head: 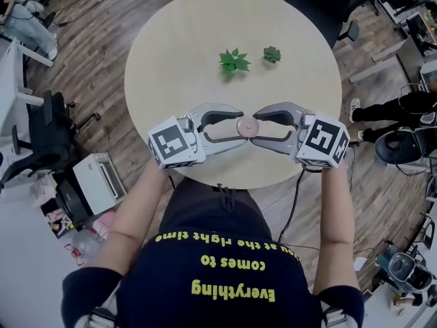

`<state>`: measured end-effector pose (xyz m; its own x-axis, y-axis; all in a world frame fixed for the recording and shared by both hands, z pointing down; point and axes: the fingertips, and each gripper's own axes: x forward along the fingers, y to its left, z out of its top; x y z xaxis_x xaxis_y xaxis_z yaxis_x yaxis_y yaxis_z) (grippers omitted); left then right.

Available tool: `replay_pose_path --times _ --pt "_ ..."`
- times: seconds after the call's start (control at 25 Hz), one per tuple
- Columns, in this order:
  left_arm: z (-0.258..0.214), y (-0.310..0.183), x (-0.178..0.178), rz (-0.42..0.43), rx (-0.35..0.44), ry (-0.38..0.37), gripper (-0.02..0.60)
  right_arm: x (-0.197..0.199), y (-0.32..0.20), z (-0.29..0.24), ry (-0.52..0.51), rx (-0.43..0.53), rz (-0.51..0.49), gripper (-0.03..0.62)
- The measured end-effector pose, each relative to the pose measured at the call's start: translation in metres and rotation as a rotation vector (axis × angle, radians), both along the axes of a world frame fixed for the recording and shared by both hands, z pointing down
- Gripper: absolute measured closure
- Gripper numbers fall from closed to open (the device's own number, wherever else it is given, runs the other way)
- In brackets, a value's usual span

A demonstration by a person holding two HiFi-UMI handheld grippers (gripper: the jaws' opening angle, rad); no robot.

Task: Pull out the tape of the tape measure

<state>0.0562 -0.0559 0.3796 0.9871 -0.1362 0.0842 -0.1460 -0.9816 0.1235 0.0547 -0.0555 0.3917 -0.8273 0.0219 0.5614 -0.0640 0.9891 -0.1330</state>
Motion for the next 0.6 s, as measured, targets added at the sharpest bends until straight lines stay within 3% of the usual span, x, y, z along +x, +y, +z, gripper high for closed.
replay_pose_path --times 0.28,0.6 --pt "-0.002 0.002 -0.007 0.014 -0.005 0.014 0.37 -0.008 0.001 -0.003 -0.019 0.004 -0.004 0.381" --pt "-0.005 -0.012 -0.017 0.002 -0.103 0.032 0.373 -0.014 -0.011 -0.011 -0.043 0.145 0.043 0.379"
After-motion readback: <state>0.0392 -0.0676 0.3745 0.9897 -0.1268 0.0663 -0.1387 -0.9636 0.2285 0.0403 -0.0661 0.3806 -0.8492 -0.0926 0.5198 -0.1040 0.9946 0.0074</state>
